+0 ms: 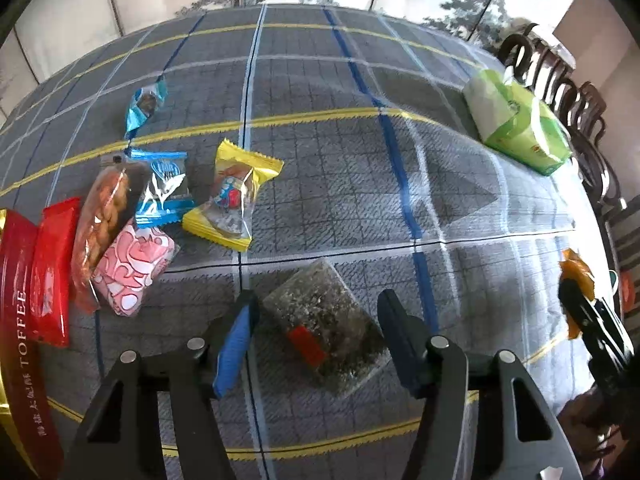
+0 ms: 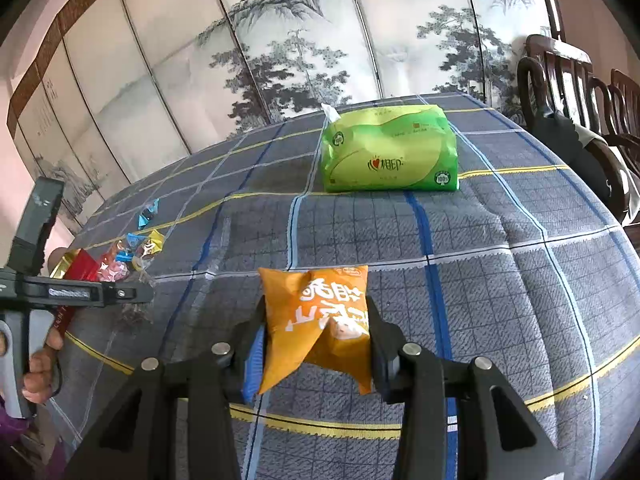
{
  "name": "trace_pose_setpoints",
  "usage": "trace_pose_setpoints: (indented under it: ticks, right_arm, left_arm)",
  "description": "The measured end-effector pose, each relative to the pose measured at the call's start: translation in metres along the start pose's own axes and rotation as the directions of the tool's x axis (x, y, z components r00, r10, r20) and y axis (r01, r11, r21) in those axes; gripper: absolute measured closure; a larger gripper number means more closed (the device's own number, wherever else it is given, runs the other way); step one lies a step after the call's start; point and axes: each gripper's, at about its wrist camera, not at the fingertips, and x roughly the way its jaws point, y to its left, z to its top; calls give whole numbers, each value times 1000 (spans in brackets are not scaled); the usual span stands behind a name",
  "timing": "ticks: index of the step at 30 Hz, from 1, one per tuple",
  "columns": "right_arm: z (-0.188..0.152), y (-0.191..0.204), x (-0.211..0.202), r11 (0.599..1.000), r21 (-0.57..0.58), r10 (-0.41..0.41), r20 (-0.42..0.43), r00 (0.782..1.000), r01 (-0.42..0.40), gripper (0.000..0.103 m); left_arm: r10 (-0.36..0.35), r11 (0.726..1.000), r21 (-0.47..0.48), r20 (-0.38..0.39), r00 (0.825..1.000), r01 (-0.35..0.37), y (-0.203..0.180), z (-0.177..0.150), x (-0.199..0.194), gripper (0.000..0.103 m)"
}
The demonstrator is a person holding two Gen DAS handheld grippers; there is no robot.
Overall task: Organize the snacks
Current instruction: 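Grasp the grey seaweed bag with the left gripper while the right holds the orange bag, then carry the grey seaweed bag into the gold tin and open the left gripper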
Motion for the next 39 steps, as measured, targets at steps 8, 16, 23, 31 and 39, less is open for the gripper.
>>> trace_pose_setpoints:
  ticks: [8,16,23,31,39]
  right_arm:
    - [0,-1,1,1000,3,-4,-2,1000,4,60]
    - [0,2,5,999,-17,-33,-15,999,33,60]
    - [0,4,6,997,-26,-66,-21,998,66,60]
    - [0,6,13,994,-40,-104,-55,993,102,60]
    - [0,7,19,988,-53,-150,-90,985,146,60]
  left_arm:
    - [88,996,-3,48,995,-88,-7,-14,-8,69]
    - [104,995,-19,123,987,-103,8,-61,-54,69]
    - [158,987,-31,175,972,-155,26,-89,-85,69]
    - [192,981,-70,198,961,-181,51,-108,-105,69]
    - [209,976,-107,207,956,-190,72,-121,-119,69]
